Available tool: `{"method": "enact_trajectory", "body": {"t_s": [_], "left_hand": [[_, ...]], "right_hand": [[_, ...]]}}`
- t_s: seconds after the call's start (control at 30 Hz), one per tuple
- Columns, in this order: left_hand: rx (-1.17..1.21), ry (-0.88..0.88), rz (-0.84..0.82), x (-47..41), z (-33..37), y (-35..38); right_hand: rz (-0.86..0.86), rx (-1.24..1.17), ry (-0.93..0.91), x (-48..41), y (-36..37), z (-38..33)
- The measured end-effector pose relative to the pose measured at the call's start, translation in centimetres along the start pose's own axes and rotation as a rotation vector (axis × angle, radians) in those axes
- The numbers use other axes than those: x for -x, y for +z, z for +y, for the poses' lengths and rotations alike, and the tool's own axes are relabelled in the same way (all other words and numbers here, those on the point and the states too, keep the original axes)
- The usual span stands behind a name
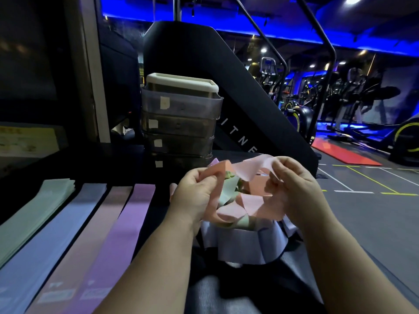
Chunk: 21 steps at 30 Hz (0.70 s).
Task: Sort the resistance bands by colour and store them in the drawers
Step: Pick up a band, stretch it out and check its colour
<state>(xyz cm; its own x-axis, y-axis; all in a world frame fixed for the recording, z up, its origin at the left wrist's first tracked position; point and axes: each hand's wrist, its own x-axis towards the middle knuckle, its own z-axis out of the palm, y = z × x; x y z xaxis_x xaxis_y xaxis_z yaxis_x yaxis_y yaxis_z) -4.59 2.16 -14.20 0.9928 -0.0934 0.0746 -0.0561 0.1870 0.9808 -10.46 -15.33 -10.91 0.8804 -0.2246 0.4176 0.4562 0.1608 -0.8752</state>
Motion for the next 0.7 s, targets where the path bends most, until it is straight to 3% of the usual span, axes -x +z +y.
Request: {"method": "enact_trajectory", "body": {"t_s": [0.23, 0.43, 0.57, 0.7], "left_hand": [[-0.371, 0.189, 0.129, 1.5, 0.6, 0.4], [-0.34, 0.259, -0.078, 2.8, 1.5, 1.0], [-0.552, 0.378, -0.183, 4.0, 1.8, 1.7], [-0.549, 0.495, -0.125, 4.1, 1.6, 1.9]], "right_hand": [[-0.022, -0.022, 0.055, -0.1, 0.2, 0.3], [-0.042, 0.0, 0.054, -0.1, 0.1, 0.5], [-0.113, -0.091, 0.149, -0.1, -0.2, 0.6], [-0.226, -0.075, 0.216, 0.2, 0.0, 0.3]]}}
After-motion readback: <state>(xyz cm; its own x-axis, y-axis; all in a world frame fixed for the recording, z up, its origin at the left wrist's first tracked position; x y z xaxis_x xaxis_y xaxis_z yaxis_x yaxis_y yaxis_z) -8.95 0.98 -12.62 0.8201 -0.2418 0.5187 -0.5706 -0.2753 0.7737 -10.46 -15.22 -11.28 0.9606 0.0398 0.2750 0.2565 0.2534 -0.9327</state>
